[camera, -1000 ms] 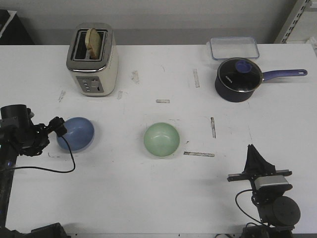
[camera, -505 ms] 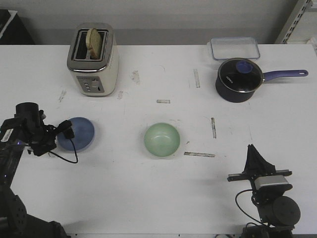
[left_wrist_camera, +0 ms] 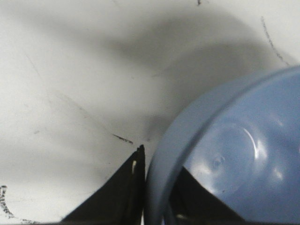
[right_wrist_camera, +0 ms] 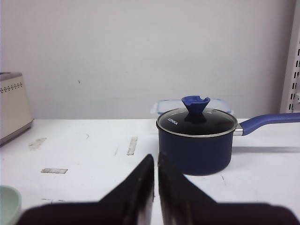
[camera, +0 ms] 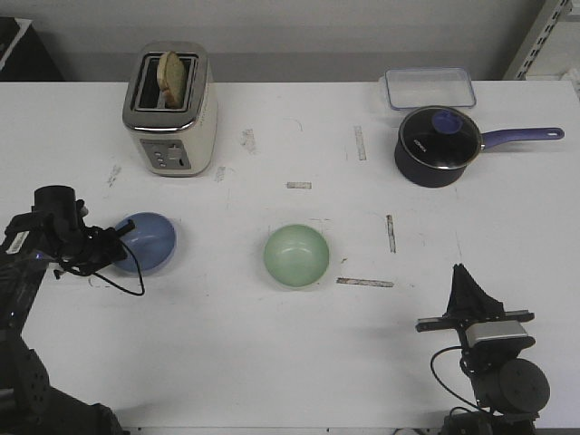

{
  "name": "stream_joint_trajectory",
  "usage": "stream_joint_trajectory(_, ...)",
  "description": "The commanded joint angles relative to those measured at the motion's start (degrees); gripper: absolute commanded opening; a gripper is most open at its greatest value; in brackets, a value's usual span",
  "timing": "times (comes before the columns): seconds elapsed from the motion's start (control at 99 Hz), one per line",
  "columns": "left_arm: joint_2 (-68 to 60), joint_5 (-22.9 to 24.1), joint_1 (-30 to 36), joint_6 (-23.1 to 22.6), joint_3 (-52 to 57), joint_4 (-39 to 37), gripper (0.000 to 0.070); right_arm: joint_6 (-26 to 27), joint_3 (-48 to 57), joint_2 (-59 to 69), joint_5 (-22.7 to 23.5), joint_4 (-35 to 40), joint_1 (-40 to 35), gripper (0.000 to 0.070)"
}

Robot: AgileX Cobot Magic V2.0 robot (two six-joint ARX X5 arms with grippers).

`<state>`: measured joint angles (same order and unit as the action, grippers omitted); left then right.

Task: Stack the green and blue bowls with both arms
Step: 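Lift the blue bowl and carry it over the green bowl, then lower the blue bowl into the green bowl and open the left gripper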

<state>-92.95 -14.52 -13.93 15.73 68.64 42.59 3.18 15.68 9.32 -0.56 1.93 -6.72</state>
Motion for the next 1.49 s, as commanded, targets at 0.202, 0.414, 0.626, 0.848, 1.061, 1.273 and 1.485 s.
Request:
stream_joint_trajectory(0.202, -1.03, -1.16, 3.72, -0.66, 9.09, 6.05, 0.0001, -0.46, 0.66, 0.00, 0.15, -0.66, -0.07, 0.0006)
stream_joint_trajectory(0.414, -1.05, -3.93, 12.13, 0.46, 16.11, 8.22, 0.0001, -0.46, 0.66, 0.00, 0.15, -0.66, -0.07, 0.0006)
stream_joint_trajectory(0.626, -1.16, -7.85, 23.89, 4.26, 17.20, 1.81, 0.0001, -0.46, 0.66, 0.00, 0.15, -0.66, -0.07, 0.0006)
stream_joint_trajectory(0.848, -2.58, -8.50, 35.74, 4.96, 17.20, -8.00, 0.0001, -0.46, 0.66, 0.00, 0.15, -0.66, -0.07, 0.0006)
stream_joint_trajectory(1.061, -5.60, -8.48, 42.56, 4.85, 17.20, -11.78, 0.0002, -0.46, 0.66, 0.00, 0.15, -0.66, -0.07, 0.0006)
stream_joint_trajectory(1.273, -8.28, -8.46, 45.13, 4.92, 17.20, -10.71, 0.0068, -0.46, 0.66, 0.00, 0.15, -0.66, -0.07, 0.0006)
stream_joint_trajectory(1.485, -8.70, -7.54, 45.51, 4.72, 17.20, -10.56, 0.0143, -0.46, 0.66, 0.00, 0.15, -0.66, -0.07, 0.0006)
